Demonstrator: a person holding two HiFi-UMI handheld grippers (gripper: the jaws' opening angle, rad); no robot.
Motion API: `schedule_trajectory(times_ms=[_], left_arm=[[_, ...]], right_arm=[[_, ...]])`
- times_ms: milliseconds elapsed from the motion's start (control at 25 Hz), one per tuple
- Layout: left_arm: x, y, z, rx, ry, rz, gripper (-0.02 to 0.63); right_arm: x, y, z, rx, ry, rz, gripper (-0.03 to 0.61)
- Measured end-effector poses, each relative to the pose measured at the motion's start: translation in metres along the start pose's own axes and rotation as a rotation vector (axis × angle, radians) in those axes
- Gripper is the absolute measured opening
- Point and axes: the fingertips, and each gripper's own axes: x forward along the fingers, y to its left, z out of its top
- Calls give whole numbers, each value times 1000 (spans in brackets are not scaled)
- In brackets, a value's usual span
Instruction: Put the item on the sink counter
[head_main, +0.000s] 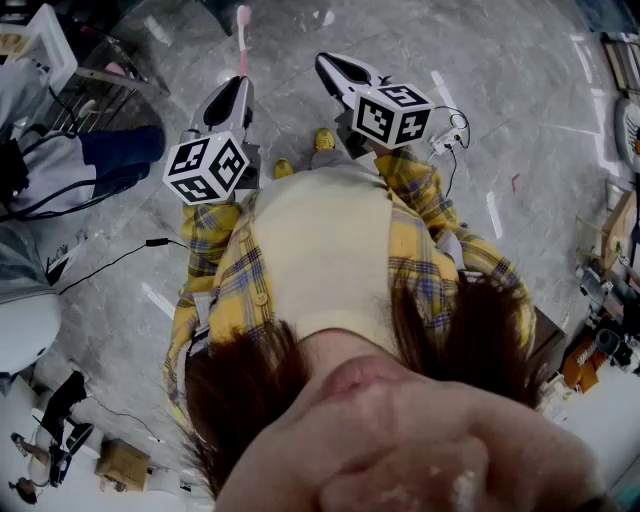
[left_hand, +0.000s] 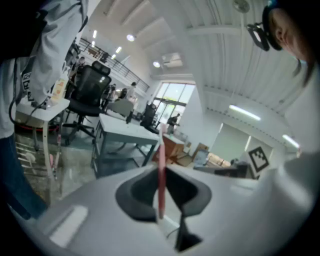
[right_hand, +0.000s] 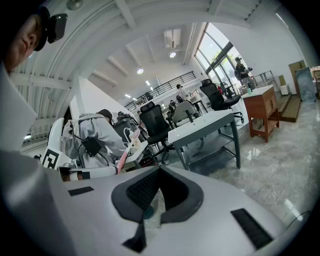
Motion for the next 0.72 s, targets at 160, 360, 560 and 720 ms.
schedule_trajectory(times_ms=[160,360,560,720], left_arm=[[3,2,3,6,-2,5,48],[5,2,1,6,-3,16,48],[9,-1,-3,2,6,30,48],[19,-5,-4,0,12,40,48]], right_arm=[[3,-2,3,-7,-3,0,14],[4,-6,4,-17,-5,-2,14],[2,-15,3,15,-4,1,14],[3,-25,4,24,8,9,14]])
